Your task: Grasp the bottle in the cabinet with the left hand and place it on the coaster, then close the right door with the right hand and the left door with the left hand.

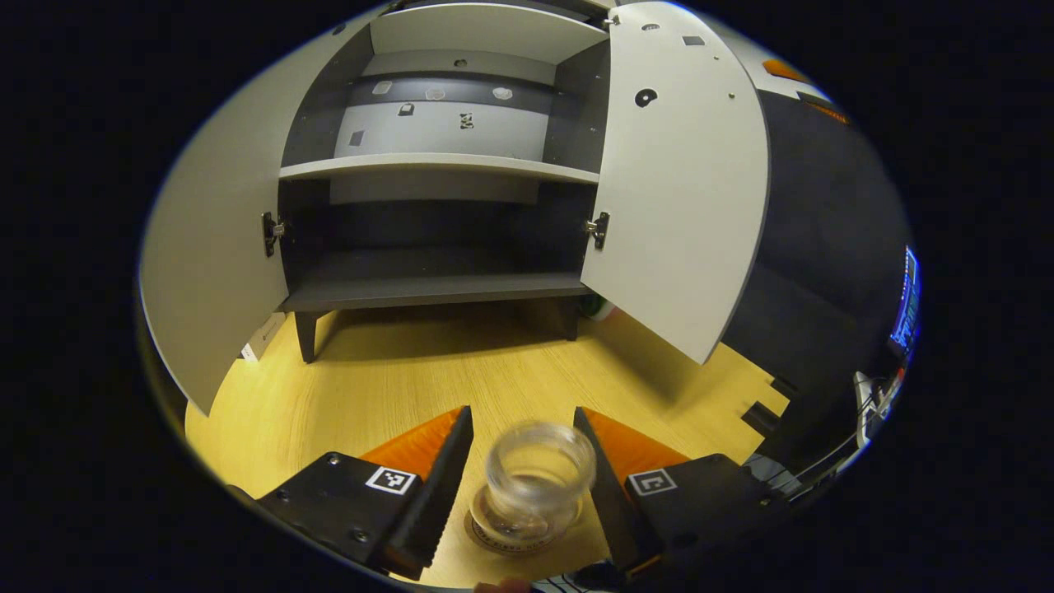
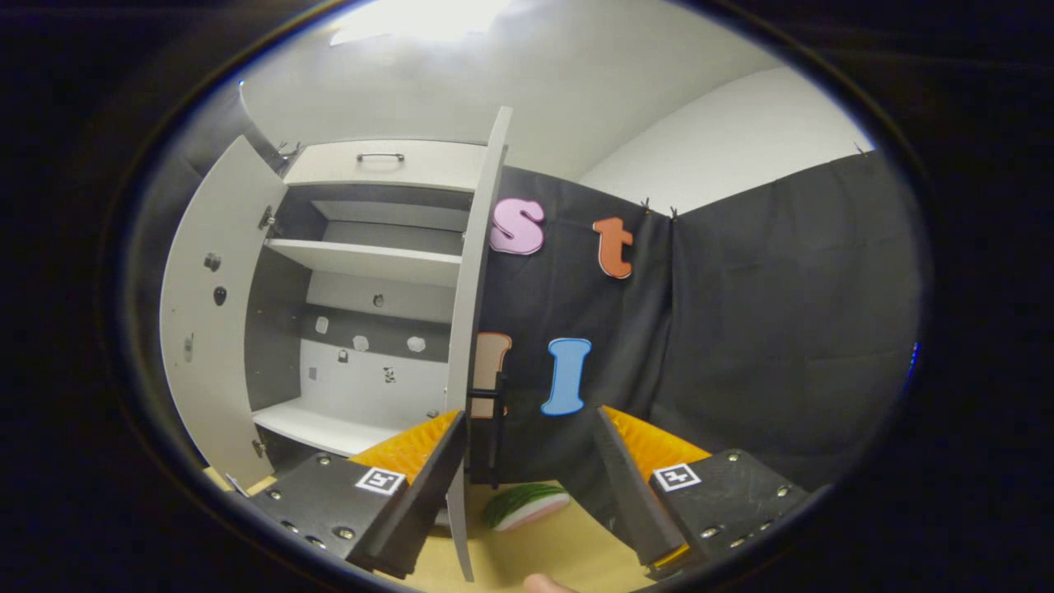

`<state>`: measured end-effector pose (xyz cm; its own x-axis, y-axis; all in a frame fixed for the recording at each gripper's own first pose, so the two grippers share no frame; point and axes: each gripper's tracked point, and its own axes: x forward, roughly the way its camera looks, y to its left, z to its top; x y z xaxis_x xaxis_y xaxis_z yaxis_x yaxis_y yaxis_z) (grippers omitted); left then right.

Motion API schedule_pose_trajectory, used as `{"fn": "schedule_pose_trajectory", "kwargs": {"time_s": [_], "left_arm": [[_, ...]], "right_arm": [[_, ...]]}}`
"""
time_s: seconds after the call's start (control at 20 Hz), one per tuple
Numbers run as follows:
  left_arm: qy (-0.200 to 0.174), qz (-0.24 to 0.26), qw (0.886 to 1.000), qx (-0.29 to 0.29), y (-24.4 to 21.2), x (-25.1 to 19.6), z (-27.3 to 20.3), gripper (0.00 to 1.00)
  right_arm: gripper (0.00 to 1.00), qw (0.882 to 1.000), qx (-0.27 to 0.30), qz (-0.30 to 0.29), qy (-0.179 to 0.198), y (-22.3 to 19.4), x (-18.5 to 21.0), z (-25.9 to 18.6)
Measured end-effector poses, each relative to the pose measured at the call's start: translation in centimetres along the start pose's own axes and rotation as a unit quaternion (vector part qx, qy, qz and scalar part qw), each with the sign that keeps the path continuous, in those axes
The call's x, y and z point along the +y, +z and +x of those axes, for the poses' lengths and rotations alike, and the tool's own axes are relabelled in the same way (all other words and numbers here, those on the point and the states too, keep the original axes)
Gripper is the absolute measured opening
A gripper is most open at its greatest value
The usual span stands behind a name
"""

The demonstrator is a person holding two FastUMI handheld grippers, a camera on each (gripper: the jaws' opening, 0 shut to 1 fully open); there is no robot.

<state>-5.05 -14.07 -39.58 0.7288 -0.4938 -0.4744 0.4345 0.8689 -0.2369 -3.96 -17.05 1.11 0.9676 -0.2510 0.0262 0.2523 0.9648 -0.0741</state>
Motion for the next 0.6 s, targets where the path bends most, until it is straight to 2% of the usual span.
{"fn": "schedule_pose_trajectory", "kwargs": {"time_s": [0.15, 0.2, 0.25, 0.3, 0.45, 0.5, 0.55, 0.6], "left_arm": [[0.002, 0.001, 1.000, -0.008, 1.5, -0.2, -1.1, 0.79], [0.007, 0.001, 1.000, -0.012, 2.1, -0.2, -1.6, 0.84], [0.012, 0.000, 1.000, -0.020, 3.0, -0.1, -2.1, 0.79], [0.018, 0.000, 0.999, -0.028, 4.0, -0.1, -2.6, 0.79], [0.044, -0.002, 0.997, -0.057, 7.8, 0.5, -4.3, 0.79], [0.057, -0.005, 0.997, -0.060, 9.0, 0.9, -4.9, 0.83], [0.071, -0.008, 0.995, -0.066, 10.4, 1.4, -5.7, 0.79], [0.084, -0.013, 0.993, -0.078, 12.0, 1.7, -6.3, 0.79]], "right_arm": [[0.94, 1.000, -0.001, 0.000, 0.004, -0.2, 0.3, 0.5], [0.94, 1.000, -0.001, 0.000, 0.004, -0.2, 0.4, 0.6], [0.94, 1.000, -0.001, 0.001, 0.005, -0.2, 0.4, 0.9], [0.94, 1.000, -0.002, 0.001, 0.005, -0.3, 0.4, 1.1], [0.94, 1.000, -0.001, 0.002, 0.004, -0.7, 0.1, 1.8], [0.94, 1.000, -0.001, 0.003, 0.003, -0.8, 0.0, 2.1], [0.94, 1.000, 0.000, 0.006, 0.001, -0.9, -0.2, 2.4], [0.94, 1.000, 0.000, 0.009, 0.000, -1.0, -0.3, 2.6]]}}
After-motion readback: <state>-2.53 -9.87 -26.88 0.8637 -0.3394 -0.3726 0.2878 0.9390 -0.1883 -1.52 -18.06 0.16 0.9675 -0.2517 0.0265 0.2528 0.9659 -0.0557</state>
